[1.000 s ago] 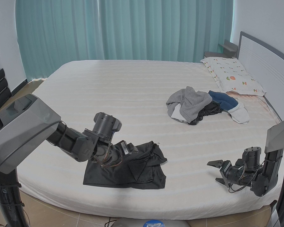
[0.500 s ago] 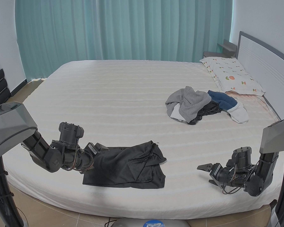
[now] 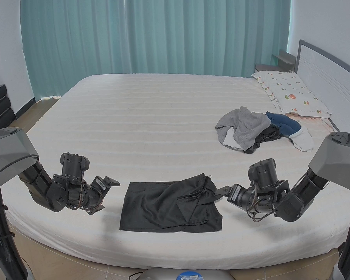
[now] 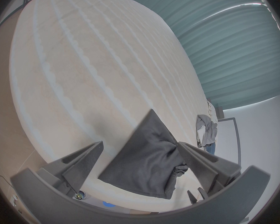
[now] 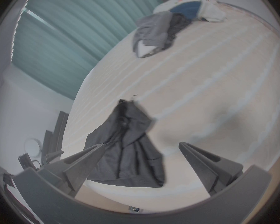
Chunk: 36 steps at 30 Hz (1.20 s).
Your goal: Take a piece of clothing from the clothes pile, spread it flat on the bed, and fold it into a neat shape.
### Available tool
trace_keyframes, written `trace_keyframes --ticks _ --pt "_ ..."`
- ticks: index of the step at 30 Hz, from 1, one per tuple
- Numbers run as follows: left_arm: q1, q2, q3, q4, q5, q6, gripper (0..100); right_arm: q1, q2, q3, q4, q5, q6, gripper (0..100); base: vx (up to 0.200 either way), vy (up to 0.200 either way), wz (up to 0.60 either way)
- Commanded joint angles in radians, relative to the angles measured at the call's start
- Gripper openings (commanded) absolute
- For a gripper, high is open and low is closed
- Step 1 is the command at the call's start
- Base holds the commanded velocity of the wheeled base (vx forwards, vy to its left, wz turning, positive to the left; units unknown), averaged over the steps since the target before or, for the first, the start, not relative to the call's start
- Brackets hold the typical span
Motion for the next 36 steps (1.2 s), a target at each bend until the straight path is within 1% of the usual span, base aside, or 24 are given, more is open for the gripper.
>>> trace_keyframes --ticks 1,3,4,7,9,13,14,15,19,23,33,34,36 --pt "0.013 0.022 -0.002 0.000 -0.003 0.002 100 0.062 0.015 -0.102 0.071 -0.049 -0.065 100 0.000 0.200 0.00" --pt "0.013 0.024 -0.002 -0.002 -0.003 0.004 100 0.067 0.024 -0.113 0.083 -0.055 -0.076 100 0.000 0.200 0.00" --pt "0.012 0.025 -0.002 0.000 -0.003 0.004 100 0.082 0.046 -0.148 0.106 -0.075 -0.080 100 0.000 0.200 0.00" --pt "0.012 0.025 -0.001 -0.002 -0.003 0.005 100 0.090 0.069 -0.183 0.132 -0.103 -0.088 100 0.000 0.200 0.00" --pt "0.012 0.027 -0.001 -0.002 -0.003 0.007 100 0.101 0.090 -0.208 0.151 -0.107 -0.102 100 0.000 0.200 0.00" --pt "0.012 0.028 -0.001 -0.002 -0.001 0.007 100 0.105 0.109 -0.249 0.186 -0.133 -0.117 100 0.000 0.000 0.00" --pt "0.010 0.028 0.001 -0.002 -0.001 0.007 100 0.105 0.116 -0.269 0.230 -0.169 -0.137 100 0.000 0.000 0.00" --pt "0.012 0.028 0.001 -0.002 -0.001 0.007 100 0.105 0.124 -0.277 0.250 -0.182 -0.148 100 0.000 0.000 0.00" --pt "0.012 0.028 -0.001 -0.002 -0.001 0.007 100 0.104 0.133 -0.288 0.267 -0.201 -0.159 100 0.000 0.000 0.00" --pt "0.012 0.027 -0.002 -0.002 -0.003 0.005 100 0.088 0.139 -0.286 0.267 -0.245 -0.174 100 0.000 0.000 0.00" --pt "0.012 0.027 -0.004 -0.002 -0.003 0.005 100 0.082 0.156 -0.272 0.281 -0.248 -0.199 100 0.000 0.000 0.00" --pt "0.013 0.027 -0.004 -0.002 -0.003 0.005 100 0.079 0.156 -0.269 0.287 -0.248 -0.202 0 0.000 0.000 0.00" --pt "0.012 0.027 -0.004 -0.002 -0.003 0.005 100 0.073 0.149 -0.265 0.303 -0.248 -0.202 0 0.000 0.000 0.00"
